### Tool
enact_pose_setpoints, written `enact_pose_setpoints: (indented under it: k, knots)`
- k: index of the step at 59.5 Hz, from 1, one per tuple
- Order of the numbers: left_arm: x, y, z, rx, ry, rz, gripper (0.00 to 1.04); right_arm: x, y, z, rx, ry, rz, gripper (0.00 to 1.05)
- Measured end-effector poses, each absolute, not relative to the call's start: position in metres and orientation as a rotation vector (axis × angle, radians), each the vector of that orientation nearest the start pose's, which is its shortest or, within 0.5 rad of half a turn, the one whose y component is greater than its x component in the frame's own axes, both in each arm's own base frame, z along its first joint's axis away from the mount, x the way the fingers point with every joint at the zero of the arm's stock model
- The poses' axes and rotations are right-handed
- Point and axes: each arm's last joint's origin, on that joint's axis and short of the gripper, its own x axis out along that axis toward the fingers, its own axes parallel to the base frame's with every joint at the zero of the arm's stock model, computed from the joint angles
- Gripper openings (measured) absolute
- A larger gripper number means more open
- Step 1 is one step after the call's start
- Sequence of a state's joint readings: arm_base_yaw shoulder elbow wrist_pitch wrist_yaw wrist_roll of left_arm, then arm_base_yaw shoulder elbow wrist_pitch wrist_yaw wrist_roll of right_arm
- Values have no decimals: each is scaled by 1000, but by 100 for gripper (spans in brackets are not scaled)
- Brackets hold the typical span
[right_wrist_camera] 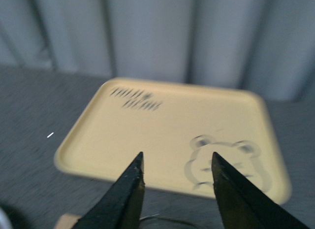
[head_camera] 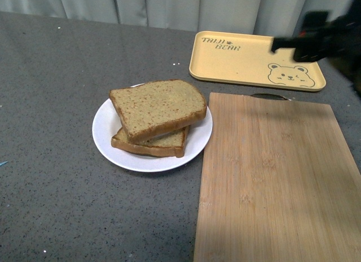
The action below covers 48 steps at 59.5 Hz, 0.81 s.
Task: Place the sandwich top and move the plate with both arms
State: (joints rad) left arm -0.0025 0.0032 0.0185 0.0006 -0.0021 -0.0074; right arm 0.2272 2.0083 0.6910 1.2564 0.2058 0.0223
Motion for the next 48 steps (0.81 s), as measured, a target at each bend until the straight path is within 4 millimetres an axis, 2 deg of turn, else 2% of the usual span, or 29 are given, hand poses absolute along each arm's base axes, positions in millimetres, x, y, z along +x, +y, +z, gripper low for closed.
enact_pose_setpoints:
  k: [6, 11, 15, 23, 35, 48]
  knots:
    - [97, 0, 170, -7, -16, -2, 98, 315, 55, 139, 15, -23, -5, 12]
    - [97, 0, 170, -7, -16, -3, 98, 294, 44, 139, 3, -7, -6, 1]
    - [97, 0, 170, -7, -16, -2, 98, 270, 36, 137, -1, 23, 0, 1]
    - [97, 0, 170, -7, -16, -2, 98, 236, 24, 146, 1, 12, 6, 1]
    - [97, 0, 170, -7, -16, -2, 98, 207, 15, 149, 0, 22, -2, 1]
    - [97, 0, 170, -7, -16, -2, 98, 184, 3, 161, 2, 16, 13, 1]
